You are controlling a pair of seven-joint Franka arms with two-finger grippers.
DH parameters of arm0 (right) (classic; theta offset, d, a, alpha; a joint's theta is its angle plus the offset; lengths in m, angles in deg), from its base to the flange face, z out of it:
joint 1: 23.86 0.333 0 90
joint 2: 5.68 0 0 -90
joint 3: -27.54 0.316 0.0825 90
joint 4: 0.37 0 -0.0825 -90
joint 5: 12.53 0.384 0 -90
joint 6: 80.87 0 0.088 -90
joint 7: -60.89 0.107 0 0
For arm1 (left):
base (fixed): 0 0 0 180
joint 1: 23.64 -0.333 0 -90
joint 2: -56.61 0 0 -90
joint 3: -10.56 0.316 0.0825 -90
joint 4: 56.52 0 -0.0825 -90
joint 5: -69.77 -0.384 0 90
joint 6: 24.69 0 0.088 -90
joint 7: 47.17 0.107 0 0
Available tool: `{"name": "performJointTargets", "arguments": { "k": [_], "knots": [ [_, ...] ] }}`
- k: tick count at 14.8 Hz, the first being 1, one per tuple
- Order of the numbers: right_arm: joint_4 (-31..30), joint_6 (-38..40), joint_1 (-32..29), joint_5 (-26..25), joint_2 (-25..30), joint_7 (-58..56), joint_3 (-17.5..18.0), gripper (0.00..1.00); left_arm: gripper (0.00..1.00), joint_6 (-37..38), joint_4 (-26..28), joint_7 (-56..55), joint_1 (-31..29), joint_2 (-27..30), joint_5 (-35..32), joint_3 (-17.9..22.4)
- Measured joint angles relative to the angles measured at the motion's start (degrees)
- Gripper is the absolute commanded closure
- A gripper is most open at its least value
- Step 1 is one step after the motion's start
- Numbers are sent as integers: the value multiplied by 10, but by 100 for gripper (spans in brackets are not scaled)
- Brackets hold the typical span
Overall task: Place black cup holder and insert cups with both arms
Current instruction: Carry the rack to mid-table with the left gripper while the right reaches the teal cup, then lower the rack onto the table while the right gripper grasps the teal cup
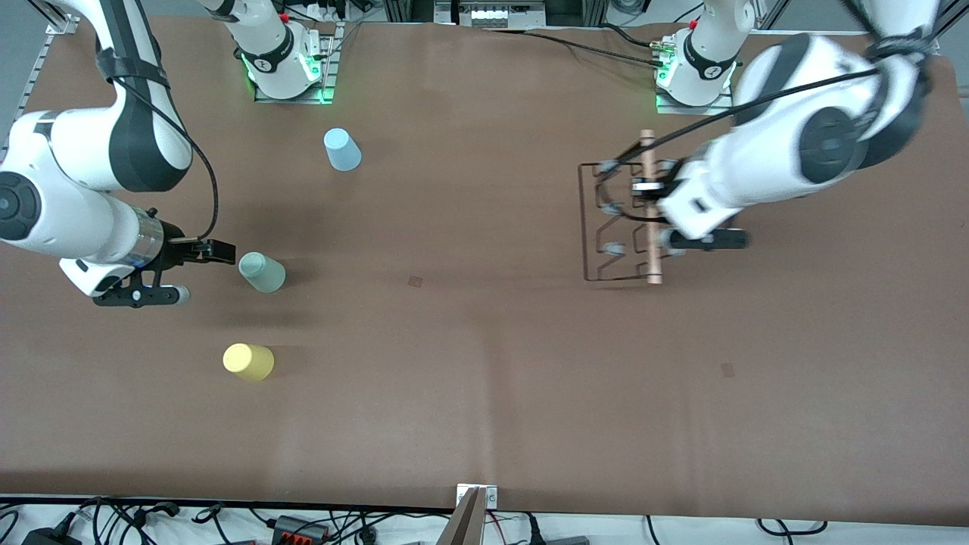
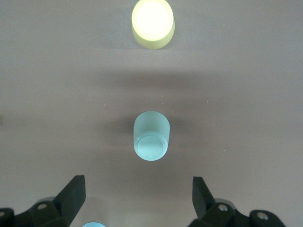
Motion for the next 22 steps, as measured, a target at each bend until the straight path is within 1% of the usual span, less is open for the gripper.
{"name": "performJointTargets", "arguments": {
  "k": [3,5,7,11,14,16,20,22],
  "knots": [
    [-1,-9,-1,0,-20,0,-1,0,99,-59,-21,-86,74,-49,0,-2],
    [-1,-16,0,0,-34,0,-1,0,99,-105,-23,-137,108,-78,0,-2],
    [-2,-19,0,0,-51,0,-1,0,99,-150,-25,-165,141,-105,-4,-1],
    [-13,-37,-4,-1,-86,1,-3,0,100,-187,-25,-206,198,-138,-51,-1],
    [-39,-74,-5,-1,-92,1,-4,0,100,-191,-26,-212,223,-143,-91,-1],
    [-54,-96,-5,-1,-92,1,-4,0,100,-203,-26,-214,232,-144,-98,-1],
    [-67,-111,-5,0,-83,2,-4,0,100,-214,-26,-214,237,-146,-101,-1],
    [-91,-144,-4,0,-79,2,-3,0,100,-222,-26,-214,243,-151,-106,-1]
  ]
}}
